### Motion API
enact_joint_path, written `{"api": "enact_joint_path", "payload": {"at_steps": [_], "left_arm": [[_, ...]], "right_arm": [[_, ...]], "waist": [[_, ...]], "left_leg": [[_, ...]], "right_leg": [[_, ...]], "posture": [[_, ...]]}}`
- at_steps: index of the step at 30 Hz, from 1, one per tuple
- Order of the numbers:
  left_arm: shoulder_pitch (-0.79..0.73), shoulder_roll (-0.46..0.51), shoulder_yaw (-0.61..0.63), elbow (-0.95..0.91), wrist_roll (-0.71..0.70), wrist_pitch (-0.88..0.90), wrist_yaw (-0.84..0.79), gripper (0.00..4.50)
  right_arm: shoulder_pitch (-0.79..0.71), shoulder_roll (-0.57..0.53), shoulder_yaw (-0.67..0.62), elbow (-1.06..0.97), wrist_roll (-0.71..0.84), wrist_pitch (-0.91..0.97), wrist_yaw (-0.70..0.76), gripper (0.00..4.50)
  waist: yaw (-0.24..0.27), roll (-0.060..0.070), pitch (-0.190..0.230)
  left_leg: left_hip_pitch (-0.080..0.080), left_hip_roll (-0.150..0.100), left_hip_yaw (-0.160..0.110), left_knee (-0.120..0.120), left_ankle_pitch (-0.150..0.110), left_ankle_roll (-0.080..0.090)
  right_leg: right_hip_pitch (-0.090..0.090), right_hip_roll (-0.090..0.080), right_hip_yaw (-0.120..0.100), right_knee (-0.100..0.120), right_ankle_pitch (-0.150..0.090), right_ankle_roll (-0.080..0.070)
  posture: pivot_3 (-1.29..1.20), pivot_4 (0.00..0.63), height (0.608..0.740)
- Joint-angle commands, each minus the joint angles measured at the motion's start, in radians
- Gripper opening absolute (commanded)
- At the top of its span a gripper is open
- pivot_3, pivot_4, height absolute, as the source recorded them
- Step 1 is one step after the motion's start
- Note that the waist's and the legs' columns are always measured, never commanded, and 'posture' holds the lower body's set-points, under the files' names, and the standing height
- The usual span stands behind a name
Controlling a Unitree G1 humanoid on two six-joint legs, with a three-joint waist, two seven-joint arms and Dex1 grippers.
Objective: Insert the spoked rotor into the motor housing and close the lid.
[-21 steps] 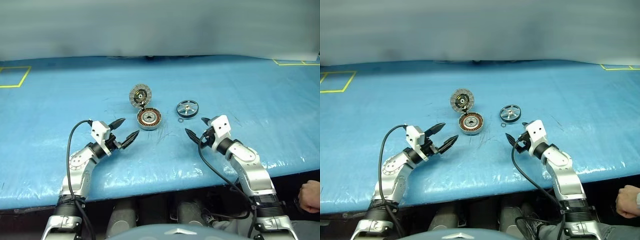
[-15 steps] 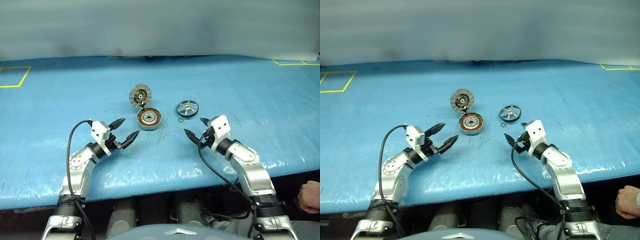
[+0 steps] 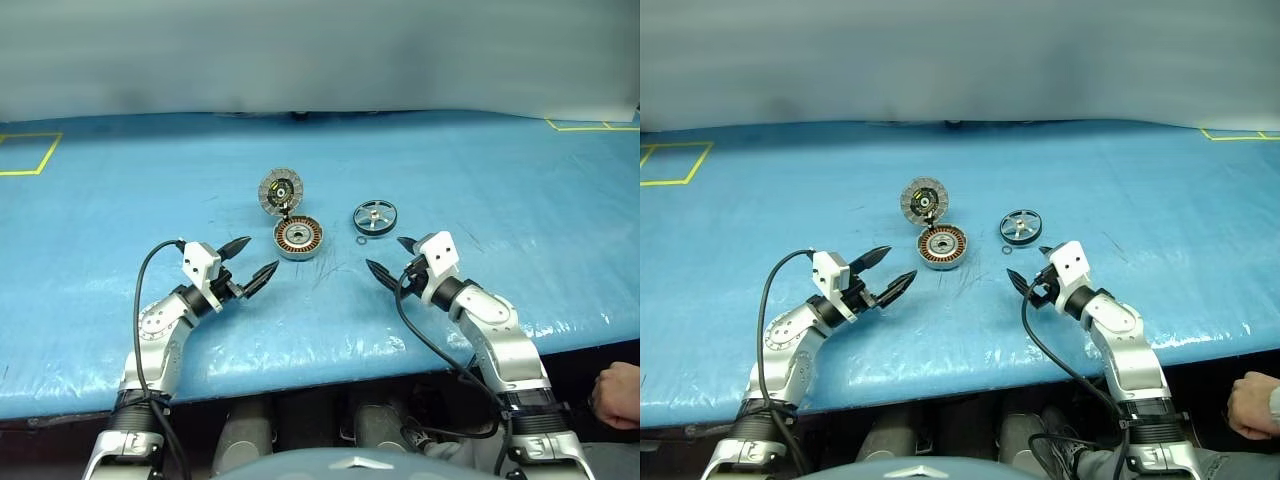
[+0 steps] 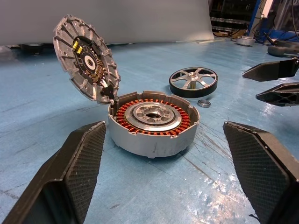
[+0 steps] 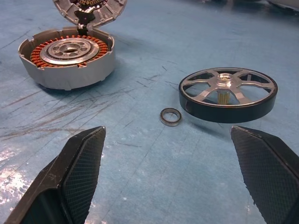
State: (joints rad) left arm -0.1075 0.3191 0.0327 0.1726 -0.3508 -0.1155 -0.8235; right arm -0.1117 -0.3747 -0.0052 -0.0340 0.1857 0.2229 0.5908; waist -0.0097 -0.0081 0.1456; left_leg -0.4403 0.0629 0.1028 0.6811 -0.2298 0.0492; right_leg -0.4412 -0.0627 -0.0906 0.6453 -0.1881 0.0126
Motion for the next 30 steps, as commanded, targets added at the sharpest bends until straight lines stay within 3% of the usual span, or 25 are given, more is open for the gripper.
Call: {"api": "enact_joint_path", "payload": {"at_steps": [1,13,19,24,30], "left_arm": [[-0.013,0.004,0.003,-0.004,0.008,-0.006,0.002,4.28],[-0.025,0.008,-0.003,0.001,0.015,-0.004,-0.006,4.28],[-0.082,0.092,-0.061,-0.016,0.106,-0.019,-0.062,4.28],[-0.228,0.197,-0.160,-0.025,0.206,-0.054,-0.182,4.28],[-0.594,0.244,-0.283,0.249,0.325,-0.194,-0.363,4.28]], "right_arm": [[-0.003,0.002,0.000,-0.021,0.015,-0.008,0.007,4.45],[0.005,0.002,-0.001,-0.024,0.011,-0.009,0.002,4.45],[0.009,0.003,-0.001,-0.028,0.011,-0.008,0.000,4.45],[0.006,0.006,0.009,-0.018,0.009,-0.010,0.005,4.45],[-0.007,0.041,0.038,0.000,-0.001,-0.040,-0.008,4.45]], "waist": [[0.000,0.000,0.000],[0.000,0.000,0.000],[0.000,0.000,0.000],[0.004,0.000,0.000],[0.011,0.000,0.000]], "left_leg": [[0.000,0.000,0.000,0.000,0.000,0.000],[0.000,0.000,0.000,0.000,0.000,0.000],[0.000,0.000,0.000,0.000,0.000,0.000],[-0.001,0.000,0.000,0.000,0.000,0.000],[-0.003,-0.002,0.000,0.001,0.000,0.000]], "right_leg": [[0.000,0.000,0.000,0.000,0.000,0.000],[0.000,0.000,0.000,0.000,0.000,0.000],[0.000,0.000,0.000,0.000,0.000,0.000],[-0.001,0.000,0.000,0.000,0.000,0.000],[-0.002,0.001,0.000,0.000,0.000,0.000]], "posture": [[0.00,0.150,0.740],[0.00,0.150,0.740],[0.00,0.150,0.740],[0.00,0.150,0.740],[0.00,0.150,0.740]]}}
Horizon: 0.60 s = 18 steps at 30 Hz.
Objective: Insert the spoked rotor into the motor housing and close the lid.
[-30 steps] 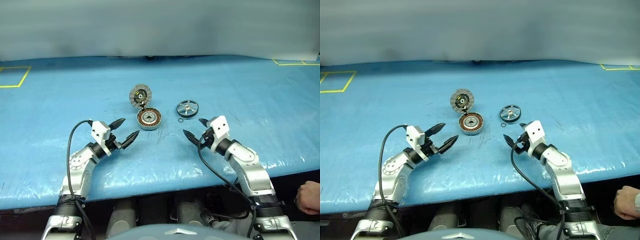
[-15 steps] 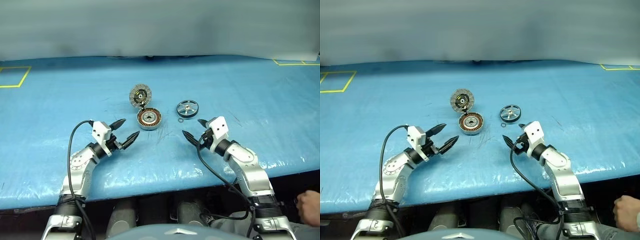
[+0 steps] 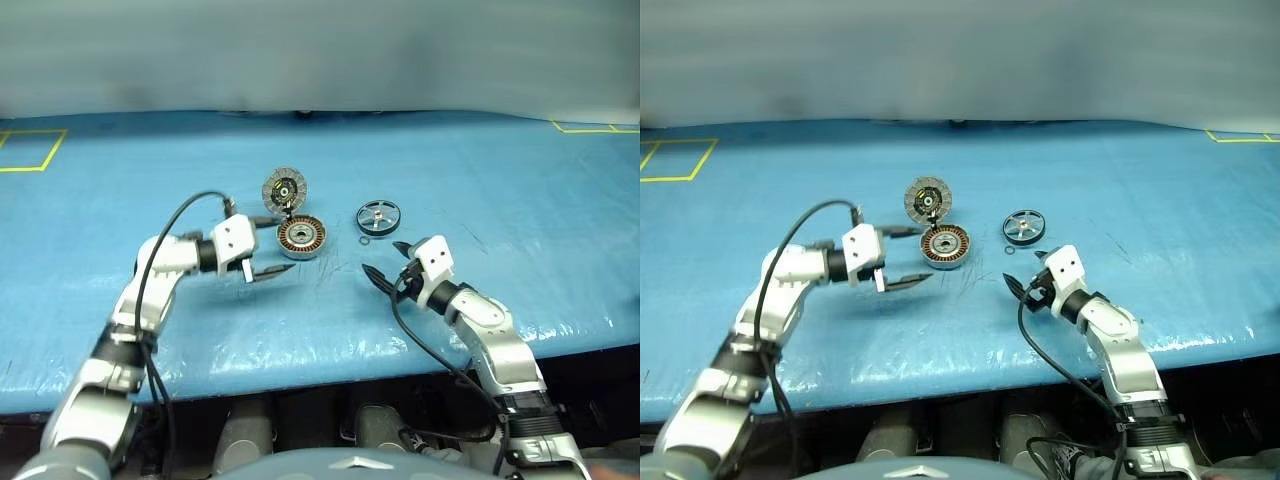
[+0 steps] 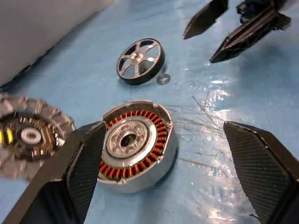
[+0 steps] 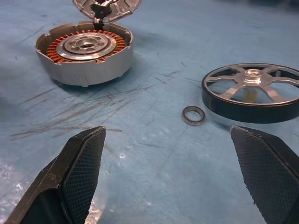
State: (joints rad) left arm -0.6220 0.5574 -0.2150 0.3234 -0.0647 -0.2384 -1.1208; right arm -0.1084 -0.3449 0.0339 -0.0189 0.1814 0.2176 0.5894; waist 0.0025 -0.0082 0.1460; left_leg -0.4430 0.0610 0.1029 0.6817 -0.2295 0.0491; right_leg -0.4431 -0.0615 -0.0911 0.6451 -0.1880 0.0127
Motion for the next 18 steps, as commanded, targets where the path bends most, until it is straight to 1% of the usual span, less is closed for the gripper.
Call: {"api": "enact_joint_path", "payload": {"at_steps": [1,4,6,10,15,18], "left_arm": [[-0.144,0.002,-0.059,0.169,0.066,-0.110,-0.095,4.28],[-0.259,-0.015,-0.098,0.330,0.107,-0.196,-0.152,4.28],[-0.327,-0.039,-0.117,0.429,0.120,-0.237,-0.190,4.28],[-0.465,-0.087,-0.174,0.618,0.182,-0.315,-0.277,4.28],[-0.542,-0.125,-0.197,0.749,0.233,-0.373,-0.304,4.28],[-0.578,-0.140,-0.234,0.809,0.303,-0.406,-0.297,4.28]], "right_arm": [[-0.004,0.022,0.004,-0.016,0.001,-0.042,-0.013,4.45],[0.011,0.043,0.016,-0.016,-0.006,-0.058,-0.025,4.45],[0.027,0.057,0.021,-0.018,-0.010,-0.072,-0.036,4.45],[0.068,0.088,0.012,-0.034,-0.015,-0.108,-0.078,4.45],[0.092,0.098,0.000,-0.038,-0.014,-0.136,-0.109,4.45],[0.105,0.108,-0.007,-0.039,-0.014,-0.155,-0.134,4.45]], "waist": [[-0.002,0.001,0.000],[-0.007,0.001,0.000],[-0.009,0.001,0.000],[-0.006,0.000,0.000],[-0.010,0.000,0.000],[-0.013,0.000,0.000]], "left_leg": [[0.000,0.000,0.001,0.000,0.000,0.000],[0.000,-0.002,0.001,0.000,-0.001,0.001],[-0.001,-0.002,0.002,-0.001,-0.001,0.001],[-0.002,-0.002,0.001,0.000,-0.001,0.001],[-0.002,-0.003,0.001,0.001,-0.001,0.002],[-0.002,-0.003,0.001,0.002,-0.001,0.002]], "right_leg": [[0.000,0.000,0.001,0.000,0.000,0.000],[-0.001,0.001,0.001,-0.001,0.000,0.001],[-0.001,0.002,0.001,-0.001,0.002,0.005],[-0.001,0.002,0.000,-0.001,0.002,0.005],[-0.001,0.001,0.001,-0.001,0.001,0.003],[-0.001,0.001,0.002,0.000,0.001,0.003]], "posture": [[0.00,0.150,0.740],[0.00,0.150,0.740],[0.00,0.150,0.740],[0.00,0.150,0.740],[0.00,0.150,0.740],[0.00,0.150,0.740]]}}
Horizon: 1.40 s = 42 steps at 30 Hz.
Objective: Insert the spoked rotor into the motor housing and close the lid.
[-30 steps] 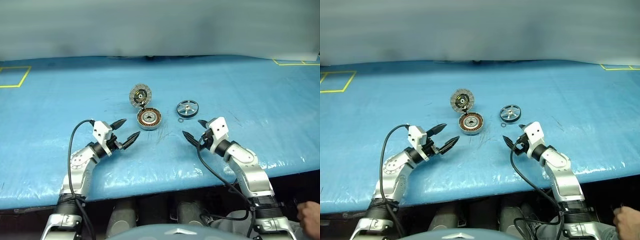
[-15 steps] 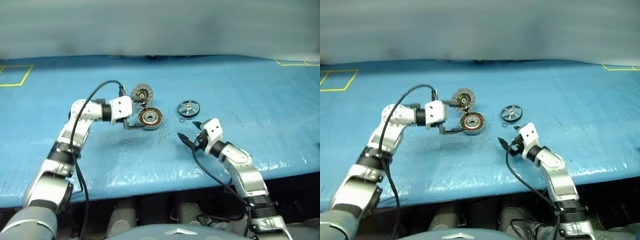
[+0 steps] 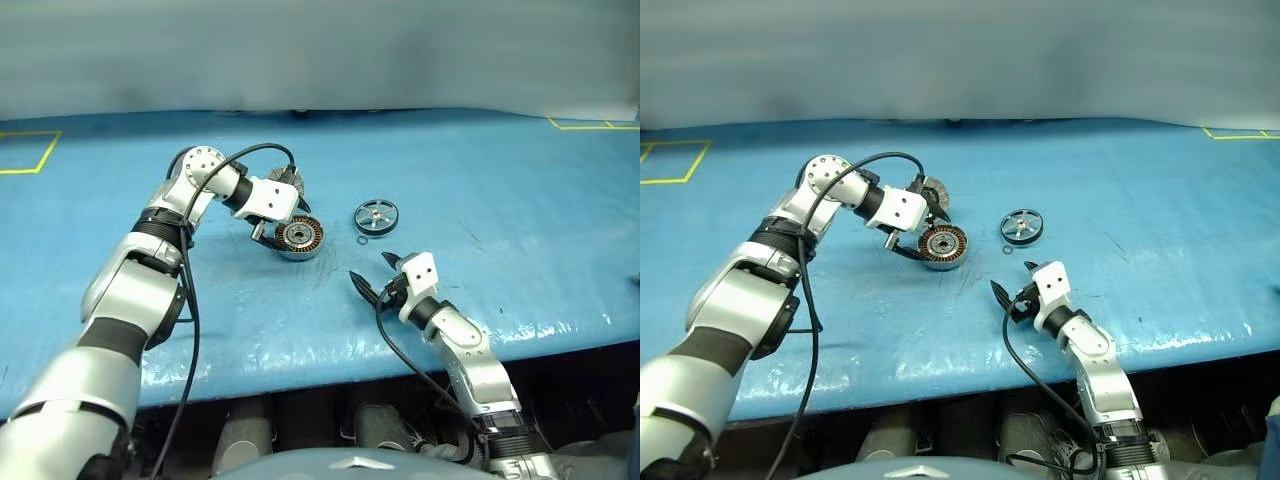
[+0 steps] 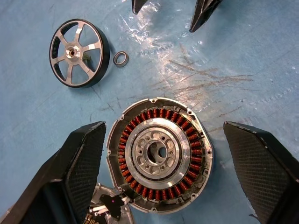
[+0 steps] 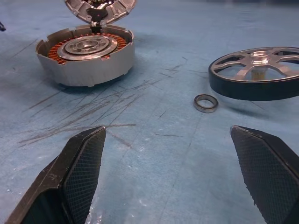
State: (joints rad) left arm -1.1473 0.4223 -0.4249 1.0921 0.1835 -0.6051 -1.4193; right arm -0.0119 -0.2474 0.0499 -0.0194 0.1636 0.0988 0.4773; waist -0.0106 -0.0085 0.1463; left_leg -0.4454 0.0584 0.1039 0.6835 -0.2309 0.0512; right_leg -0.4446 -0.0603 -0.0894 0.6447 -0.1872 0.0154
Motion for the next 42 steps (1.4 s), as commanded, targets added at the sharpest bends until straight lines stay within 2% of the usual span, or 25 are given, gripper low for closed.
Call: {"api": "enact_joint_path", "payload": {"at_steps": [1,37,40,42], "left_arm": [[-0.060,-0.013,-0.030,0.053,0.066,-0.044,0.005,4.28],[-0.009,-0.078,-0.116,0.178,0.309,-0.060,0.202,4.28],[0.000,-0.082,-0.117,0.183,0.308,-0.048,0.185,3.70],[0.003,-0.081,-0.118,0.182,0.310,-0.048,0.182,3.05]], "right_arm": [[0.012,0.012,-0.025,-0.037,0.004,-0.042,-0.027,4.45],[0.090,0.004,-0.021,-0.114,0.005,-0.021,-0.055,4.45],[0.089,0.004,-0.020,-0.117,0.005,-0.020,-0.056,4.50],[0.089,0.003,-0.021,-0.120,0.005,-0.019,-0.057,4.50]], "waist": [[0.000,0.000,0.000],[0.002,0.000,0.000],[0.002,0.000,0.000],[0.002,0.000,-0.001]], "left_leg": [[0.000,0.000,0.000,0.000,0.000,0.000],[0.000,0.001,-0.001,0.002,0.000,0.000],[0.000,0.001,-0.001,0.003,0.000,0.000],[0.000,0.001,-0.001,0.004,0.000,0.001]], "right_leg": [[0.000,0.000,0.000,0.000,0.000,0.000],[0.001,0.000,0.000,0.002,0.002,0.003],[0.001,0.000,0.000,0.002,0.002,0.002],[0.002,0.000,0.000,0.002,0.001,0.002]], "posture": [[0.00,0.150,0.740],[0.00,0.150,0.740],[0.00,0.150,0.740],[0.00,0.150,0.740]]}}
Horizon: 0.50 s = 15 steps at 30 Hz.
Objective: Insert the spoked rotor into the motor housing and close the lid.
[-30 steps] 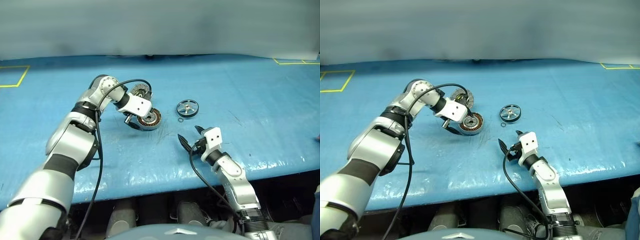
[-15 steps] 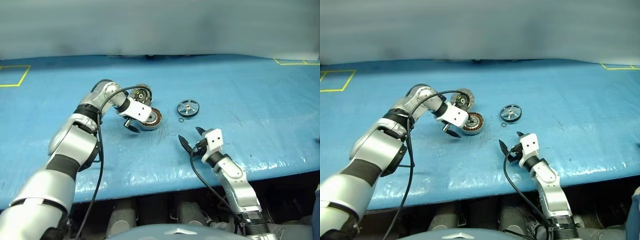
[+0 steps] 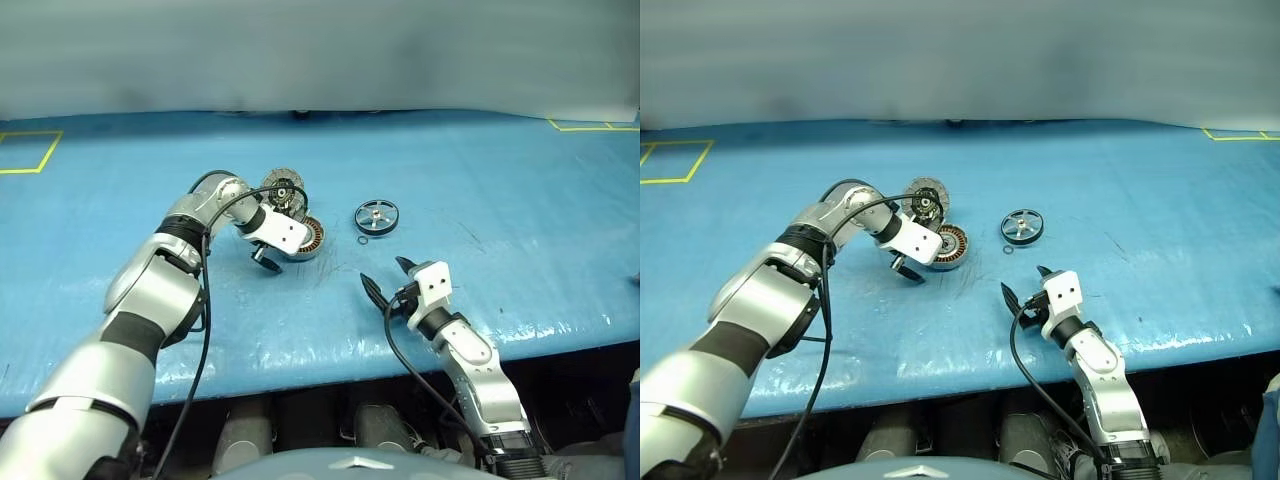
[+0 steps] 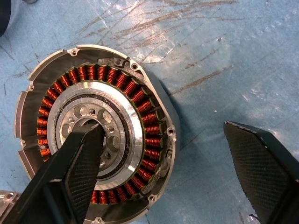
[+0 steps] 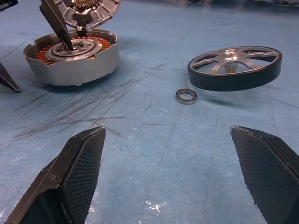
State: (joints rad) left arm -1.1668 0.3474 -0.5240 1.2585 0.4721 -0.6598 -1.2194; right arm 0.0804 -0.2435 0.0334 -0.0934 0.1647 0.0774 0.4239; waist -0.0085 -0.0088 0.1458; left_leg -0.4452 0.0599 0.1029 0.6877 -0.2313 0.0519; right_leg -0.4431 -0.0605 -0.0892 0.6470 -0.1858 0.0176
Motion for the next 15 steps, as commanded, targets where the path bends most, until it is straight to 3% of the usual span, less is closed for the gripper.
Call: {"api": "enact_joint_path", "payload": {"at_steps": [1,3,15], "left_arm": [[0.026,-0.003,-0.022,0.015,0.028,0.005,-0.013,2.72],[0.030,0.003,-0.031,0.014,0.042,0.005,-0.003,2.13],[0.073,0.084,-0.004,-0.054,0.006,-0.126,-0.031,2.13]], "right_arm": [[-0.004,-0.003,-0.007,-0.046,0.005,0.002,-0.004,4.50],[-0.004,-0.006,-0.012,-0.045,0.004,0.002,-0.008,4.50],[-0.015,-0.004,-0.008,-0.031,0.000,-0.002,-0.012,4.50]], "waist": [[-0.001,0.000,-0.001],[-0.002,0.000,-0.001],[-0.010,0.000,-0.002]], "left_leg": [[0.000,0.000,0.000,0.000,0.000,0.000],[0.001,0.000,0.000,0.000,0.000,0.000],[0.007,0.001,0.004,0.001,0.000,0.000]], "right_leg": [[0.000,0.000,0.000,0.000,0.000,0.000],[0.000,0.000,0.001,0.000,0.000,-0.001],[0.000,0.000,0.005,0.011,-0.004,-0.006]], "posture": [[0.00,0.150,0.740],[0.00,0.150,0.740],[0.00,0.150,0.740]]}}
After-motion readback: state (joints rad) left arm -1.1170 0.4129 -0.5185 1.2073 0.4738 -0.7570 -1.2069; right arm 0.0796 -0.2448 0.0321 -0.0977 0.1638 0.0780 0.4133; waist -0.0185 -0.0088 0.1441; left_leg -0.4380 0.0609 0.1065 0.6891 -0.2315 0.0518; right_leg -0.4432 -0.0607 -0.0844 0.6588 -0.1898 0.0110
